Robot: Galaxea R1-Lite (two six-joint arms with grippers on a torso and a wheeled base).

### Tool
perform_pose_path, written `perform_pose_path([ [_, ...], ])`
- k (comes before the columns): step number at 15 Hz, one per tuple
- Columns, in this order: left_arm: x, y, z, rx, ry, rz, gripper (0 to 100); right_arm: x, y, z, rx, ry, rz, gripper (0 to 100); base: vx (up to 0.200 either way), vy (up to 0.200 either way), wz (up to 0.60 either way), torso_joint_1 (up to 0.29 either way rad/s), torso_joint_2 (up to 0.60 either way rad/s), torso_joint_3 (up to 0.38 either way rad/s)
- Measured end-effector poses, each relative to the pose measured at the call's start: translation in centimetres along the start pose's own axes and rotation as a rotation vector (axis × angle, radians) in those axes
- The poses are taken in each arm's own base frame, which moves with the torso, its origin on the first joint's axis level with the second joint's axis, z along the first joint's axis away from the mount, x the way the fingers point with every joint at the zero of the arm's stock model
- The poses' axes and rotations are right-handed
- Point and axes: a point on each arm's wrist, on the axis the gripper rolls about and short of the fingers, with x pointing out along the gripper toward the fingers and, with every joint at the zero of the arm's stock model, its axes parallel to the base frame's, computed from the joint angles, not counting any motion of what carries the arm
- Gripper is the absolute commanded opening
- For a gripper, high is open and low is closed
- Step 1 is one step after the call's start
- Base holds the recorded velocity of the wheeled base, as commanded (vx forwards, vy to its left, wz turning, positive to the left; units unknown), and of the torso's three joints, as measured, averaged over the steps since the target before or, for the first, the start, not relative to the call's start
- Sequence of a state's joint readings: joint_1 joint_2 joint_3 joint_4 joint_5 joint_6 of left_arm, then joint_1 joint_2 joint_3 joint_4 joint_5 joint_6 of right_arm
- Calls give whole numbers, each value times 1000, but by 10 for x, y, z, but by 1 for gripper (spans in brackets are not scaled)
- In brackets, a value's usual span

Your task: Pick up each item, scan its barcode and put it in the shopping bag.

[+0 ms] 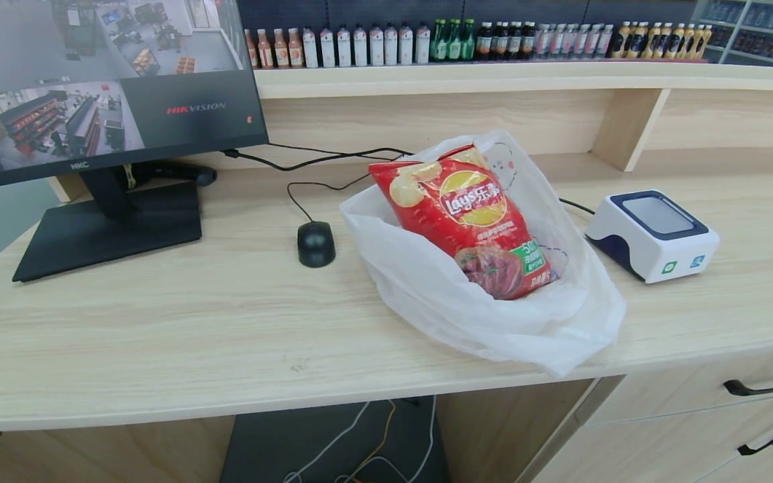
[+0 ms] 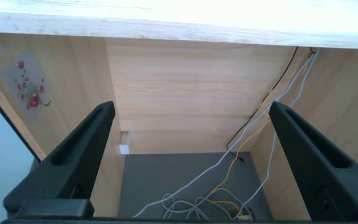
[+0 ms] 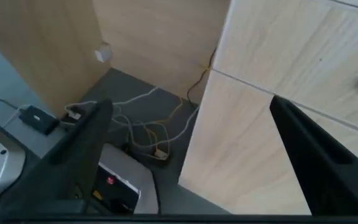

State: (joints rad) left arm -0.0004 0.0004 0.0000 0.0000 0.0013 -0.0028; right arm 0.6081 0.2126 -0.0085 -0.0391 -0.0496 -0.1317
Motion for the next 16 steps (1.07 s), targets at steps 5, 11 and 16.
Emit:
perform_pose_path([
  [5,0,0,0,0,0,0,100,-3,4,0,30,-2,-78,100,0,0,0,0,0,0],
  [11,0,0,0,0,0,0,100,-4,8,0,67,5,-356,100,0,0,0,0,0,0],
  [16,0,0,0,-1,0,0,100,-11,14,-3,46,-106,-524,100,0,0,0,0,0,0],
])
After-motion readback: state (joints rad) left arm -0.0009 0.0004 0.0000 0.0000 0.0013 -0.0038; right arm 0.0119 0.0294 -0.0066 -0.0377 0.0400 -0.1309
